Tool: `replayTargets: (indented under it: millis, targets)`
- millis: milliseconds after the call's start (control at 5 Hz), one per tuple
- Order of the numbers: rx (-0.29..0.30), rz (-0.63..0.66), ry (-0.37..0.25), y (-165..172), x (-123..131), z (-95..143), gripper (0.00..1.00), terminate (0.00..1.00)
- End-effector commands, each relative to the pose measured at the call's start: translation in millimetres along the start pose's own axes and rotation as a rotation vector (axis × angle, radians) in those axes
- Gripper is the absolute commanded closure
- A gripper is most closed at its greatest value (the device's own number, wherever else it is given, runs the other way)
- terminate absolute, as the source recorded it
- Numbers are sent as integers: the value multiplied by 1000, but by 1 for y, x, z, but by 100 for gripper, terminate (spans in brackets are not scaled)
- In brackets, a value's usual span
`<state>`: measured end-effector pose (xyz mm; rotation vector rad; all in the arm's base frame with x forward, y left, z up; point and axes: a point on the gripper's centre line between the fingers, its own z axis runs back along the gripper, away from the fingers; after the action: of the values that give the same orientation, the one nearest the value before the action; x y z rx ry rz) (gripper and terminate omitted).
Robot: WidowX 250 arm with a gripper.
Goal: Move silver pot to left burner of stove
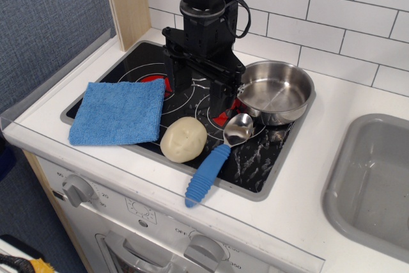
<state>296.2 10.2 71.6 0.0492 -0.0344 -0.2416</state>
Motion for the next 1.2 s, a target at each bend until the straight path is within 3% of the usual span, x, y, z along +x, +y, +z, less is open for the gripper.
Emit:
replayTargets:
  millis: [0, 400, 800, 1000]
  targets:
    - [0, 0, 0, 0, 0, 0, 0, 0]
    - [-20, -54, -96, -30, 36, 19, 0, 0]
    - [-36, -54, -111, -64, 99, -1, 0, 0]
    - [-30, -52, -102, -70, 119, -15, 0, 0]
